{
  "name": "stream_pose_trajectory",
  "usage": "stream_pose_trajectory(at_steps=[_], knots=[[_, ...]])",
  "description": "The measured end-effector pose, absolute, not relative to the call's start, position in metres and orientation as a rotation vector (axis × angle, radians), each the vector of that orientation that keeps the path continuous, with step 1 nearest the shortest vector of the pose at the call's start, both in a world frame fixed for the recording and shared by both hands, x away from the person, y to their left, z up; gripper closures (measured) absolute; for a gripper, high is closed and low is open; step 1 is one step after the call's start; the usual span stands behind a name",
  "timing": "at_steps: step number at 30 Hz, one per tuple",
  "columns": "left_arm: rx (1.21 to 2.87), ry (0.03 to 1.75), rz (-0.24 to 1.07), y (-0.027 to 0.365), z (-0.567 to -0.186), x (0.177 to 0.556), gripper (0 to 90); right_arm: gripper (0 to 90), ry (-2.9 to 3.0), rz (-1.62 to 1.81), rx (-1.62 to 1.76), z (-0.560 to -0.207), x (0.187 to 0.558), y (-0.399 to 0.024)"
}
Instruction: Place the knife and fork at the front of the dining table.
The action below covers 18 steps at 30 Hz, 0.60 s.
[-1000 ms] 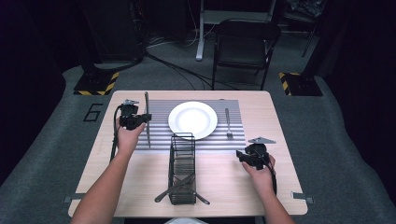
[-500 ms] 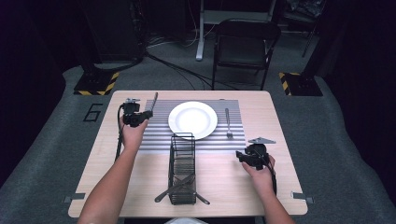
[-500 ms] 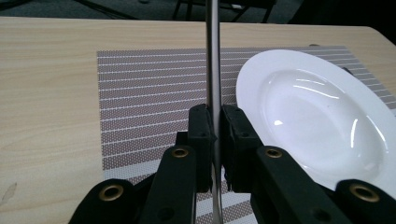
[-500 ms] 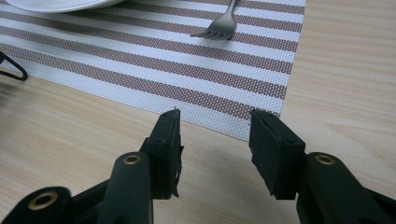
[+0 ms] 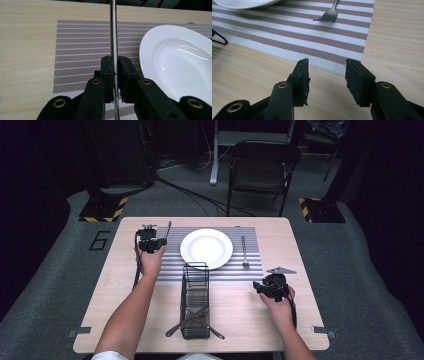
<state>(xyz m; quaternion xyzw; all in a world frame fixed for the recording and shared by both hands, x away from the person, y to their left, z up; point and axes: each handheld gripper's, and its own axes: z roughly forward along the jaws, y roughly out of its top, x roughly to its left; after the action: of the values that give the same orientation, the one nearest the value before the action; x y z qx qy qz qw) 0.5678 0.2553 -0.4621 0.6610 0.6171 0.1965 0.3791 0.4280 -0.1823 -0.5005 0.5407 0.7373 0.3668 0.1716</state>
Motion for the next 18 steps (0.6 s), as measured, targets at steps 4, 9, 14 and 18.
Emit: stream_pose_trajectory(at_steps=[4,9,14,18], knots=[[1.680,1.608,0.495,0.251,-0.472,0.574,82.4,53.5,2.097,1.043,1.532,-0.501,0.428,-0.182],[1.678,1.654,0.521,0.248,-0.484,0.580,82.4,53.5,2.097,1.050,1.536,-0.501,0.428,-0.182],[1.640,1.716,0.522,0.246,-0.495,0.585,82.4,53.5,2.101,1.052,1.537,-0.501,0.428,-0.183],[1.634,1.735,0.509,0.241,-0.501,0.588,82.4,53.5,2.103,1.056,1.532,-0.500,0.427,-0.182]])
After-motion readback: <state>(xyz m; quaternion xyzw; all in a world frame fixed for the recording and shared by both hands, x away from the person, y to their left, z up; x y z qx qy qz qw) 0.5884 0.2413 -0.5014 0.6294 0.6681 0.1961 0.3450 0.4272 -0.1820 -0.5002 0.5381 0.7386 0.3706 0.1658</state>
